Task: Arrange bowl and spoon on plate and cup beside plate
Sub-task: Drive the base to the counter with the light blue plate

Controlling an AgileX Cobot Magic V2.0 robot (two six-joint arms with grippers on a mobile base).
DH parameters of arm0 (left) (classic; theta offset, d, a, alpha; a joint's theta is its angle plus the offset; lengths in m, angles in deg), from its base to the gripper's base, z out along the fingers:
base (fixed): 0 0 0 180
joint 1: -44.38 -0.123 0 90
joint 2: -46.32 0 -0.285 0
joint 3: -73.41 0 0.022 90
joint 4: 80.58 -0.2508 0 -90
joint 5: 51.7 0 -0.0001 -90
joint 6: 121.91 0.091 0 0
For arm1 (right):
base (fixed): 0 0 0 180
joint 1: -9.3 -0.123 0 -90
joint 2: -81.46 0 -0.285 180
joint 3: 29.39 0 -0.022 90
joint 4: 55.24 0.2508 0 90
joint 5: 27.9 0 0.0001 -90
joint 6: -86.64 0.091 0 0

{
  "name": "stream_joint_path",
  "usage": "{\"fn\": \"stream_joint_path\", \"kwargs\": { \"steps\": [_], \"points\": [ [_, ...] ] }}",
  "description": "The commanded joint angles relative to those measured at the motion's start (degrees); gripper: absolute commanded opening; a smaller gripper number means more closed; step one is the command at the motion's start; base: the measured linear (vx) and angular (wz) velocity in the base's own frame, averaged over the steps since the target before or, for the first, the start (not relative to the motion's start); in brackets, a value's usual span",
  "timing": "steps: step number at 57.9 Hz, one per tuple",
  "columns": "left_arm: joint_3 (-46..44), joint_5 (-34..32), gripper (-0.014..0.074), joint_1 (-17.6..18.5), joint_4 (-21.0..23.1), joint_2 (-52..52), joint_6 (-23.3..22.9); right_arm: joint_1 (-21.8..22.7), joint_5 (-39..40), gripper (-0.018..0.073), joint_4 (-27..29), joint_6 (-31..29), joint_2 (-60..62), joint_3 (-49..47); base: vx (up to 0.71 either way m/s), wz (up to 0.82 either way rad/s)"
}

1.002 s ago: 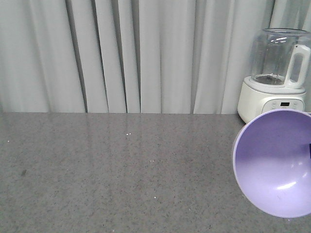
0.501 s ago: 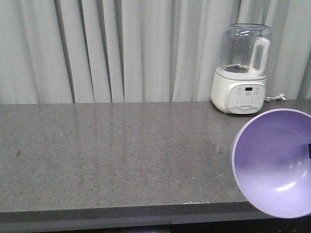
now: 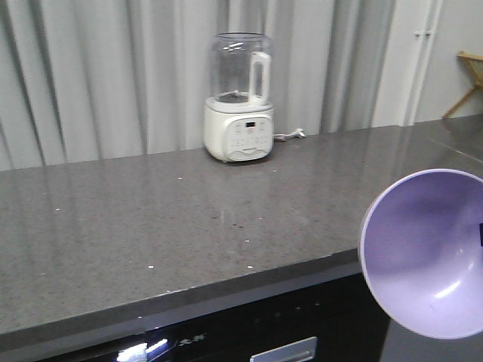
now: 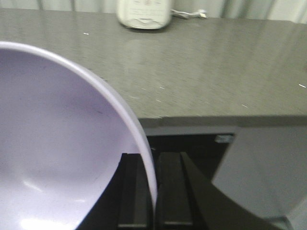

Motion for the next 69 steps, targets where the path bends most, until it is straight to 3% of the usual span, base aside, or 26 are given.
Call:
{"fn": "stream_joint_path", "kwargs": {
  "steps": [1, 31, 69],
  "points": [
    [-1.5, -4.6, -0.0003, 0.4, 0.0, -0.3, 0.0, 0.1, 5.2, -0.0012, -0.1, -0.1, 0.6, -1.6, -0.06, -0.67],
    [-1.5, -4.6, -0.0003, 0.4, 0.0, -0.3, 0.0, 0.1, 5.2, -0.0012, 0.0, -0.1, 0.6, -1.6, 0.03, -0.6],
    [-1.6, -4.5, -0.0003, 0.4, 0.0, -0.2, 0.0, 0.1, 5.2, -0.0012, 0.0, -0.1, 0.6, -1.6, 0.23, -0.63]
  ]
}}
